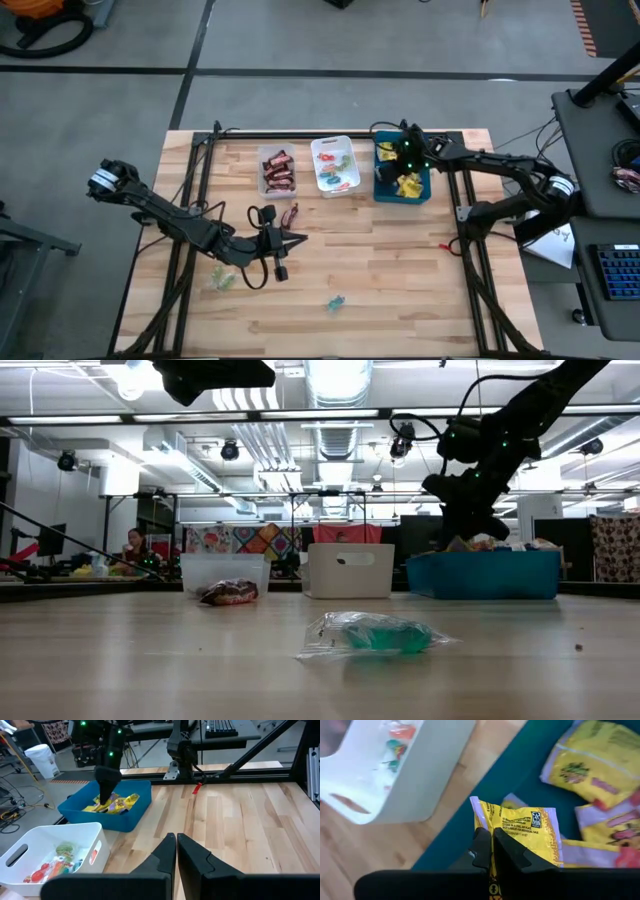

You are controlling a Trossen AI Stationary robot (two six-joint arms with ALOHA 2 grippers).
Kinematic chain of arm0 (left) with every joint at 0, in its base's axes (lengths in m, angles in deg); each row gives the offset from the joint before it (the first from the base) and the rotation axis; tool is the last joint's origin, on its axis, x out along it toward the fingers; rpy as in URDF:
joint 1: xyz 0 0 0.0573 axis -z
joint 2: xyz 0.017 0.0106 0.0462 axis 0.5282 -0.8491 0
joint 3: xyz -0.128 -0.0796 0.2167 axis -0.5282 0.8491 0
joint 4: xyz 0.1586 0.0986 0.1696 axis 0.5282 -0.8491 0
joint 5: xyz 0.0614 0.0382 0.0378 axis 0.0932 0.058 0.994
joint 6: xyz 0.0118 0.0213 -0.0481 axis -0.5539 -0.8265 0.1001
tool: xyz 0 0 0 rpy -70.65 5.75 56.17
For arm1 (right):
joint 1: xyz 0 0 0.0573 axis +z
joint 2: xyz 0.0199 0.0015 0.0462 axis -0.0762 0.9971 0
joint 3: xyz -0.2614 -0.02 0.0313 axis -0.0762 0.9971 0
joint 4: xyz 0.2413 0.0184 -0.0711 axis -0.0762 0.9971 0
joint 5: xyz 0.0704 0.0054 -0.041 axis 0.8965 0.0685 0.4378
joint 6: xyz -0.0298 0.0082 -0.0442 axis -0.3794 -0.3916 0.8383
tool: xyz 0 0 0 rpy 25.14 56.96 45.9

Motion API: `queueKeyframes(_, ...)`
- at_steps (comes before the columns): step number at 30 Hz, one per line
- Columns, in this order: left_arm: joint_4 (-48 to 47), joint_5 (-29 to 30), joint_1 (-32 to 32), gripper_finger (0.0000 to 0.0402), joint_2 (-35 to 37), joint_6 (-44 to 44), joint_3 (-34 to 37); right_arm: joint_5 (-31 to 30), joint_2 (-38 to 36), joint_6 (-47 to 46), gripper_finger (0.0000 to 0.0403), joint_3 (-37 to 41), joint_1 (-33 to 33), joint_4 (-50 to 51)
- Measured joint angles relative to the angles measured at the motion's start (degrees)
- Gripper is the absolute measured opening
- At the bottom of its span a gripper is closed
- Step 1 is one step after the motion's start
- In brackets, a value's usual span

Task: Sort candy
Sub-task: Put the yellow sour patch candy into the blue bin, then put the brown candy bar into the transparent bin

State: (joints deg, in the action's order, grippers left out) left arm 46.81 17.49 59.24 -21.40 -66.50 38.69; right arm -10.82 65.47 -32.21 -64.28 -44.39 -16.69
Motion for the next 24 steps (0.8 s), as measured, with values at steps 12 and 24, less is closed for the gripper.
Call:
queueKeyframes(12, -0.02, 1.70, 0.00, 0.0000, 0.02, 0.00, 0.00, -18.48, 0.06, 5.31, 0.0009, 0.02, -0.20, 0.26)
queueKeyframes(24, -0.09, 3.45, 0.00, 0.0000, 0.07, 0.00, 0.00, -34.79, -0.12, 12.78, 0.0029, 0.04, 3.21, 2.71)
